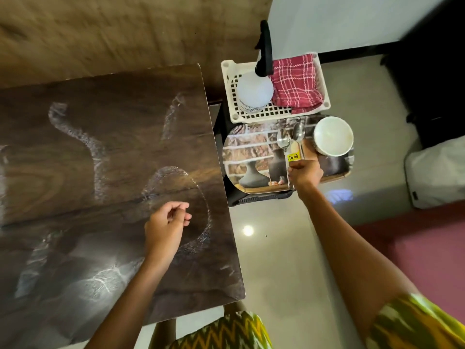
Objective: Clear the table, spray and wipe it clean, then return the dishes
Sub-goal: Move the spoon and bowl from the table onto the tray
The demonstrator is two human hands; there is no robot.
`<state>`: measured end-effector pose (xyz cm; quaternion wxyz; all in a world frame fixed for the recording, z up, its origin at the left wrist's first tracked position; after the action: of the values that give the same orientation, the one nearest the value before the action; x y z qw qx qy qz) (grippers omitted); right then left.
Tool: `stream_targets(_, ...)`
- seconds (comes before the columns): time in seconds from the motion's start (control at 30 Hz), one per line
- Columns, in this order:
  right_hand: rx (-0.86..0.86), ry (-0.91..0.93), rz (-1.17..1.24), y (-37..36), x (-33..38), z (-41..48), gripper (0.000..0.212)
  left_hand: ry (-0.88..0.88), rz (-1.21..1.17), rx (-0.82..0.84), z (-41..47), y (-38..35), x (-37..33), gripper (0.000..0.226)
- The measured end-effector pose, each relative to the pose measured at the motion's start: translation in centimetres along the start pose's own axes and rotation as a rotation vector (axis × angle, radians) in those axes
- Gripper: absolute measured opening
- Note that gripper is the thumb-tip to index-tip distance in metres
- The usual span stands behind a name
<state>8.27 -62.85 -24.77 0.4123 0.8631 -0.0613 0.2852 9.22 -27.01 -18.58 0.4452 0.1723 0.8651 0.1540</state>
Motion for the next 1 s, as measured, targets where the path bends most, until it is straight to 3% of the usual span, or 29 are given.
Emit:
stream_targets(0.2,-0.016,-0.020,0.007,-1.3,-2.7,3.7,0.012,-0.007,0.002,0.007,0.5,-0.3,-0.5,0.026)
stream_targets(0.53,-0.139,0.089,-0.073,0.9,0.7,-0.1,0.020,-0.023,-0.029,-0.006,0.0,0.6,-1.2,0.027)
stream_targets(0.63,-0.182,0.106,-0.028,1.7,1.3,-3.0,0.021,-0.014,-0.066,0.002,-0.7,1.5,-1.3,0.026)
stream_targets(0.77,-0.118,0.195,0.004,0.7,3.1,-8.9,0.020,-0.031,-0.131,-0.002,-1.4,4.4,-1.7,0.026)
stream_targets(1.0,0.004,0.328,0.066,-5.0,6.8,-23.6,0.017,-0.144,-0.184,-0.011,-3.5,16.7,-0.7,0.027)
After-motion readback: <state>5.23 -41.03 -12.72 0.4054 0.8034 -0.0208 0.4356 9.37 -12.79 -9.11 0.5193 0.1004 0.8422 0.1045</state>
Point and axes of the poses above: each hand's wrist, its own z-axis towards the middle knuckle, its own y-axis out of the back of the hand, x = y × z, the point moved 8 cm from there along z, towards the middle knuckle, and after that the axes turned 1 degree about -y, right-handed, at the moved point
